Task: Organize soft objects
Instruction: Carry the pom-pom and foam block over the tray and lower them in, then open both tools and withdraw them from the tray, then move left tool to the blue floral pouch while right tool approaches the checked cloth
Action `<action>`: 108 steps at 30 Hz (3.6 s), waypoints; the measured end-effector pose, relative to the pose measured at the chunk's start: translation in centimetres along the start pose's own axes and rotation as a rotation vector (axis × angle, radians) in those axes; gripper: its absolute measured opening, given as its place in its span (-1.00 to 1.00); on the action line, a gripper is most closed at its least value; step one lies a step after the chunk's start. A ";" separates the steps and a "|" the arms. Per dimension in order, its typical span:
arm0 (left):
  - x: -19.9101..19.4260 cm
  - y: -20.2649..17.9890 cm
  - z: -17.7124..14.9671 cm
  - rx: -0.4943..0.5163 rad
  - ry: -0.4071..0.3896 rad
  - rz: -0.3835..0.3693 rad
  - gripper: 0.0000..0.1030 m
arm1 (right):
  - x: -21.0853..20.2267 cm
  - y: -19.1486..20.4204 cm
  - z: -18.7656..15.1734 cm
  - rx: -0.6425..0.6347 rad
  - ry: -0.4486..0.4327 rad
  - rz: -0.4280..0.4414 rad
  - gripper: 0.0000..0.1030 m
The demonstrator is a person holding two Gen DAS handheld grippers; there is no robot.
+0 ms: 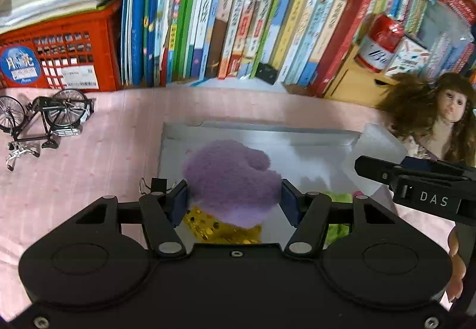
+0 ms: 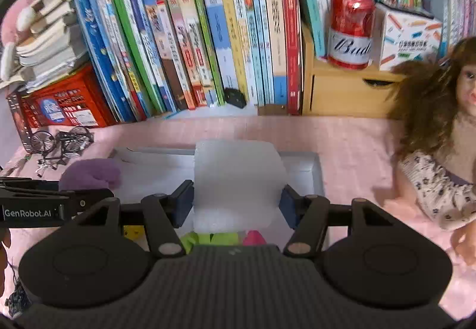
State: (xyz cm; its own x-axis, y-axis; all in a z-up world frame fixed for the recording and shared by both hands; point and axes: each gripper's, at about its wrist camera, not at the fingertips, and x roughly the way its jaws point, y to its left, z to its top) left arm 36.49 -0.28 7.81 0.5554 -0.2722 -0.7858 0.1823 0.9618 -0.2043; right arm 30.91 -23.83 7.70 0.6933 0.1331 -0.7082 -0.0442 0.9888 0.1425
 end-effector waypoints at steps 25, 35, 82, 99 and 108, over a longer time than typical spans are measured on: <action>4.8 -0.1 -0.2 0.035 0.094 0.010 0.16 | 5.4 0.3 -0.5 -0.062 0.122 -0.016 0.25; 3.5 -0.1 -0.1 0.041 0.072 0.033 0.25 | 4.5 0.5 -0.1 -0.055 0.118 -0.001 0.48; -19.7 -1.4 -20.8 0.134 -0.325 -0.082 0.80 | -20.4 1.4 -17.4 -0.234 -0.461 0.020 1.00; -19.7 -0.9 -26.1 0.184 -0.405 -0.018 0.88 | -21.0 0.6 -24.0 -0.291 -0.586 -0.055 1.00; -18.9 1.4 -28.3 0.150 -0.419 0.047 0.88 | -20.3 -0.4 -26.2 -0.256 -0.607 -0.094 1.00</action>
State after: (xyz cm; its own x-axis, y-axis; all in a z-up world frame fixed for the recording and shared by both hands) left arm 3.32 7.06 5.85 0.8410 -0.2468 -0.4814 0.2475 0.9668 -0.0634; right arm -1.99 -25.15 3.89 0.9812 0.0579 -0.1842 -0.0815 0.9891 -0.1229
